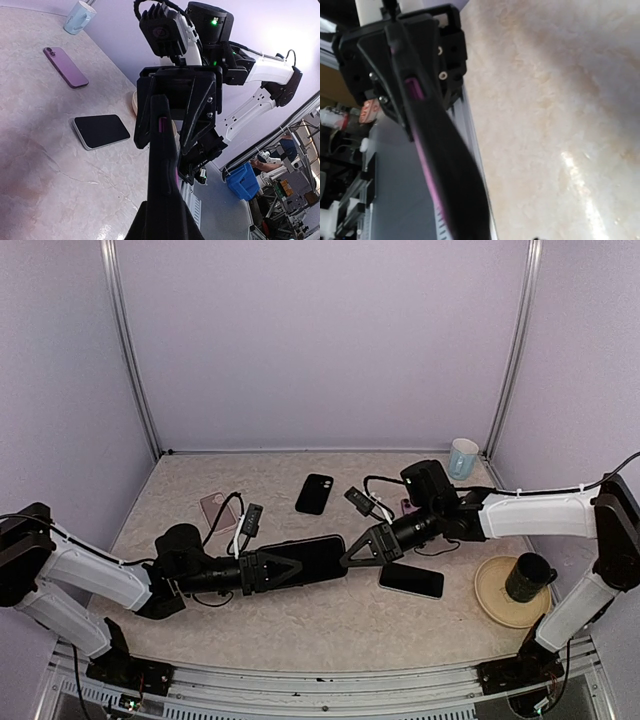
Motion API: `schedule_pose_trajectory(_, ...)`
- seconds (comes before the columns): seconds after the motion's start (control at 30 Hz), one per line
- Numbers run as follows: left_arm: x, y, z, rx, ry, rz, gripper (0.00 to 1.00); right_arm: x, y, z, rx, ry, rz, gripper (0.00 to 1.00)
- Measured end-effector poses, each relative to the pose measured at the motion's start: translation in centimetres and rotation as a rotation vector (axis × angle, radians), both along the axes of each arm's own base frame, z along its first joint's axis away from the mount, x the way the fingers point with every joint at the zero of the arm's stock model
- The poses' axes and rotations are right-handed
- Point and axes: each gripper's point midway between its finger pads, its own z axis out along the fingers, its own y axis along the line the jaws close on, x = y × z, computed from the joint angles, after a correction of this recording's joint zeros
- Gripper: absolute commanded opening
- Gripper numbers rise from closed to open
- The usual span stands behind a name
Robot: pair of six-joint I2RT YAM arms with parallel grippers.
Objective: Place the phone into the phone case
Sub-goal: Press the phone case onto the phone.
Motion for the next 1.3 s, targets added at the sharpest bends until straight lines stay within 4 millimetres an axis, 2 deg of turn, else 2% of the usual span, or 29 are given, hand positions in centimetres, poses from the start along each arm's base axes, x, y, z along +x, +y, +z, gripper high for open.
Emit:
schedule_pose_trajectory(0.3,-0.4,-0.1,-0.1,0.003,-0.002,-0.023,0.0,0.4,-0.3,0.1,-0.023,-0.028,-0.03,0.42)
schedule_pose_trajectory(0.5,-0.6,-0.2,-0.1,0.003,-0.001,-0.035,0.0,0.5,-0.1,0.4,-0.012,-0.018,-0.037,0.36)
schedule_pose_trajectory(0.67,-0.7,-0.2,-0.3,0.008,0.003,-0.04,0.0,0.5,0.0,0.7,0.0,-0.01,-0.034,0.2)
schedule_pose_trajectory(0.73,-0.8,-0.3,-0.6,0.014,0.008,-0.043,0.0,0.5,0.1,0.9,0.005,-0.007,-0.032,0.1)
schedule_pose_trajectory(0.77,-0.8,-0.3,-0.8,0.018,0.012,-0.045,0.01,0.5,0.1,1.0,0.008,-0.007,-0.031,0.02)
schedule_pose_trajectory(0.8,-0.8,-0.3,-0.8,0.018,0.012,-0.044,0.08,0.5,0.1,1.1,0.009,-0.011,-0.03,0.0)
schedule_pose_trajectory(0.83,-0.7,-0.3,-0.8,0.018,0.017,-0.043,0.12,0.5,0.1,1.1,0.01,-0.013,-0.028,0.0)
schedule_pose_trajectory(0.9,-0.6,-0.3,-0.9,0.017,0.03,-0.039,0.14,0.6,0.0,1.0,0.008,-0.024,-0.029,0.0)
schedule_pose_trajectory(1.07,-0.5,-0.5,-1.5,0.026,0.039,-0.036,0.0,0.7,-0.1,0.5,-0.012,-0.04,-0.034,0.0)
schedule_pose_trajectory(1.3,-0.9,-0.8,-0.8,0.01,0.028,-0.062,0.0,0.1,-0.9,1.1,0.078,0.015,0.002,0.0)
